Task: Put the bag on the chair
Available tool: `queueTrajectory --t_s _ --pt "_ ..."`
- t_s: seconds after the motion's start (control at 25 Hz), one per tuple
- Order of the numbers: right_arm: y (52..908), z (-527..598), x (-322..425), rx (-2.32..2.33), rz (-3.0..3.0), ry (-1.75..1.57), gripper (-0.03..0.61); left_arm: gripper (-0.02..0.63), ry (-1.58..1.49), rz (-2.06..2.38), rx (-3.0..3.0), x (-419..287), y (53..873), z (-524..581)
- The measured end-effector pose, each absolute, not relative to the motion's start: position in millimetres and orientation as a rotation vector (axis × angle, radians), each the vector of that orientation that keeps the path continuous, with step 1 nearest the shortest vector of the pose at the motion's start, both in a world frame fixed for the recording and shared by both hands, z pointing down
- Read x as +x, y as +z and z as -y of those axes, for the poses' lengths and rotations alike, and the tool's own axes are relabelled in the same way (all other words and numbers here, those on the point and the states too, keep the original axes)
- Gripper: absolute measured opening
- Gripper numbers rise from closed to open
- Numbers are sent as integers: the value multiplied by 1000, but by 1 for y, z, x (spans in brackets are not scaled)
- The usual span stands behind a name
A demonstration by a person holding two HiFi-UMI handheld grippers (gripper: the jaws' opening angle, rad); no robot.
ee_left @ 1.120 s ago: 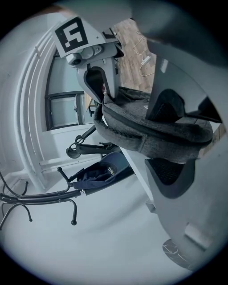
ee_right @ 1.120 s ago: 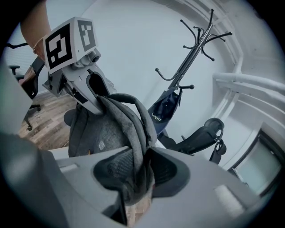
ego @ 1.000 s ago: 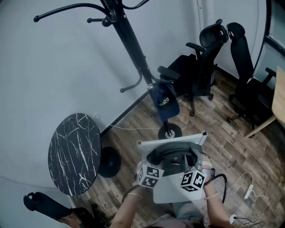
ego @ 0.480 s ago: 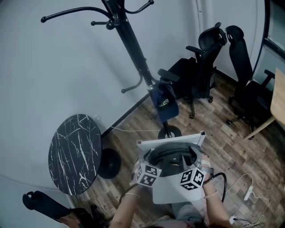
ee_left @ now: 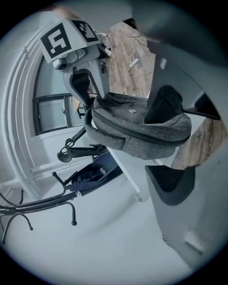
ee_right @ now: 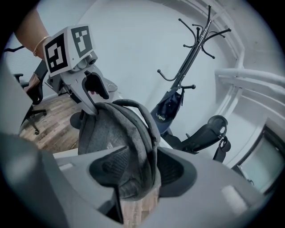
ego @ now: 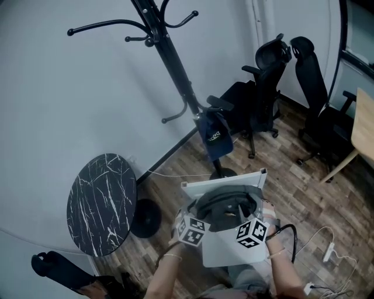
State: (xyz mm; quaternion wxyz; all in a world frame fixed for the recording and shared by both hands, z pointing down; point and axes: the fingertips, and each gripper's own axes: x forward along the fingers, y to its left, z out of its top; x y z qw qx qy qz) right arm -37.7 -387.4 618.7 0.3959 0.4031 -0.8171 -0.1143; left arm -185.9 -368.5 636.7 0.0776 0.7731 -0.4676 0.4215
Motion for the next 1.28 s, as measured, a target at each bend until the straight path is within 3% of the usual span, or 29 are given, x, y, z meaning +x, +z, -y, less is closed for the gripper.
queueTrajectory --t_s 0.32,0.44,0.8,0.92,1.28 --pt "595 364 -38 1095 2133 -230 200 269 1173 1482 2337 -185 613 352" --pt "586 352 -38 1128 2170 -191 189 197 1124 1518 2351 -183 602 342" --pt "552 311 -27 1285 2224 -82 124 139 1033 1562 2401 -174 563 301" --pt "538 296 -23 1337 2243 -72 101 79 1002 1583 2427 -169 548 287" --pt "503 241 -14 1442 2293 -84 40 33 944 1624 2428 -160 524 225"
